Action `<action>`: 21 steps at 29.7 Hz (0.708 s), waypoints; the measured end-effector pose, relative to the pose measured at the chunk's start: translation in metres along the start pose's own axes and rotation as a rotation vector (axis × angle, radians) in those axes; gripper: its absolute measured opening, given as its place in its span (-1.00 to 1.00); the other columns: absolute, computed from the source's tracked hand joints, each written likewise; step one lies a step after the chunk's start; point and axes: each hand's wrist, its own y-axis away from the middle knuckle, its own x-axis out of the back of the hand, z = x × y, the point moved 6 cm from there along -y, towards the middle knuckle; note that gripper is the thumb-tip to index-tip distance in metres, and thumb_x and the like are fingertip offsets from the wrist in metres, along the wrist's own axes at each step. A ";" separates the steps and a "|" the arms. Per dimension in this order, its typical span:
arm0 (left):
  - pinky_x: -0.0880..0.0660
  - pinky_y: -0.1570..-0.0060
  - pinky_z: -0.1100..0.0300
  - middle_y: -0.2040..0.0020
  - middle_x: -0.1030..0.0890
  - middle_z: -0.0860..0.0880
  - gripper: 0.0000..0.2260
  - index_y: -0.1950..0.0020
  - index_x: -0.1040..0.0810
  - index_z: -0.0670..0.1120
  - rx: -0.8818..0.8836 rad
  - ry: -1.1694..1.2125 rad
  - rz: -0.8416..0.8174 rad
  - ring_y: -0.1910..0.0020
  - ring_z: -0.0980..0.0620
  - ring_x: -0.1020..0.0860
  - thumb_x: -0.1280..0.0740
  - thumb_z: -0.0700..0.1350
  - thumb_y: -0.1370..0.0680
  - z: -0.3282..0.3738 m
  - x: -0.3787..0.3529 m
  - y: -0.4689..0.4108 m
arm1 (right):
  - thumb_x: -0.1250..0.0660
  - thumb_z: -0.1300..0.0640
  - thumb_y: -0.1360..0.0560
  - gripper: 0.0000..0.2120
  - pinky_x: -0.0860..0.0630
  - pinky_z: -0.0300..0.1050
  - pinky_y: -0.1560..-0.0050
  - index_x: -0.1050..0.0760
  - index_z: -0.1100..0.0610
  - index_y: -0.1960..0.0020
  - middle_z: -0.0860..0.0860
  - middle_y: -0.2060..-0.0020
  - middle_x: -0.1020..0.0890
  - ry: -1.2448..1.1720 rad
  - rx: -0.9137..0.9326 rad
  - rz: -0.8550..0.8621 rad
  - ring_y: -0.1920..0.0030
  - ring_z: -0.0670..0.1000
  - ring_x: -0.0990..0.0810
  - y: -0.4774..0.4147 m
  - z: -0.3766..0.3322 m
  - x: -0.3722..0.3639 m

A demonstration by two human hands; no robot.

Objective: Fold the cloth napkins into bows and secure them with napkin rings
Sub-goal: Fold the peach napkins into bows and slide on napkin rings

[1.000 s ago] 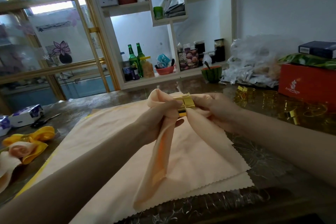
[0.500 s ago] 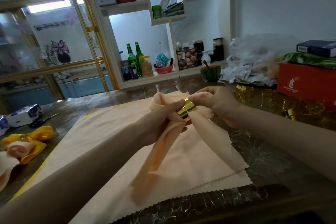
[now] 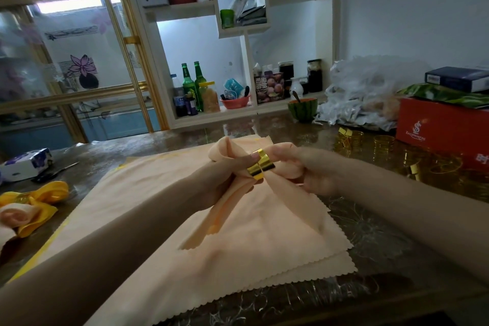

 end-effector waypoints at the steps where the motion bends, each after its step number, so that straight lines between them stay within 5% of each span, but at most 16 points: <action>1: -0.56 0.17 0.23 0.11 -0.67 -0.09 -0.80 0.01 -0.54 -0.11 -0.002 -0.004 0.011 0.16 0.04 -0.64 -0.39 -0.02 -0.47 -0.001 0.001 0.000 | -0.49 0.00 -0.33 -0.45 -0.53 0.03 -0.08 -0.44 0.18 -0.23 0.14 -0.07 -0.60 0.063 0.018 0.001 -0.09 0.11 -0.57 -0.001 0.001 -0.002; 4: -0.57 0.21 0.25 0.23 -0.68 -0.04 -0.85 0.06 -0.55 -0.12 0.010 -0.035 0.015 0.25 0.08 -0.64 -0.40 -0.06 -0.46 -0.003 0.004 0.001 | -0.47 0.11 -0.38 -0.51 -0.57 -0.06 0.03 -0.42 0.19 -0.25 0.09 -0.07 -0.57 0.293 0.188 0.074 -0.01 0.03 -0.57 -0.002 -0.013 0.003; 7: -0.53 0.16 0.21 0.12 -0.63 -0.09 -0.83 0.04 -0.54 -0.12 0.041 -0.105 0.025 0.14 0.02 -0.59 -0.42 -0.09 -0.44 -0.006 0.007 0.001 | -0.41 0.22 -0.45 -0.60 -0.51 -0.23 0.21 -0.38 0.12 -0.24 0.04 -0.05 -0.52 0.545 0.326 0.146 0.11 -0.07 -0.51 0.002 -0.030 0.007; 9: -0.53 0.17 0.20 0.06 -0.63 -0.10 -0.75 -0.01 -0.53 -0.11 0.060 -0.092 0.017 0.08 -0.01 -0.58 -0.43 -0.06 -0.40 -0.008 0.008 0.001 | -0.38 0.23 -0.47 -0.62 -0.50 -0.22 0.24 -0.36 0.11 -0.24 0.06 -0.04 -0.51 0.467 0.340 0.182 0.15 -0.06 -0.52 0.001 -0.029 0.008; 13: -0.58 0.16 0.19 0.07 -0.67 -0.14 -0.68 -0.07 -0.53 -0.15 0.075 0.118 0.078 0.12 -0.03 -0.64 -0.41 0.01 -0.43 -0.008 0.014 -0.004 | -0.25 0.00 -0.55 -0.72 -0.50 -0.06 0.01 -0.44 0.17 -0.15 0.16 0.00 -0.56 -0.147 0.091 0.060 0.05 0.08 -0.54 0.000 -0.006 -0.006; 21: -0.53 0.11 0.08 -0.04 -0.61 -0.18 -0.59 -0.16 -0.50 -0.18 0.138 0.347 0.185 0.00 -0.09 -0.58 -0.41 0.07 -0.45 -0.022 0.004 -0.028 | -0.21 -0.25 -0.50 -0.48 -0.46 0.04 -0.22 -0.38 0.07 -0.31 0.01 -0.12 -0.56 0.439 0.237 0.042 -0.13 0.04 -0.53 -0.017 0.012 -0.044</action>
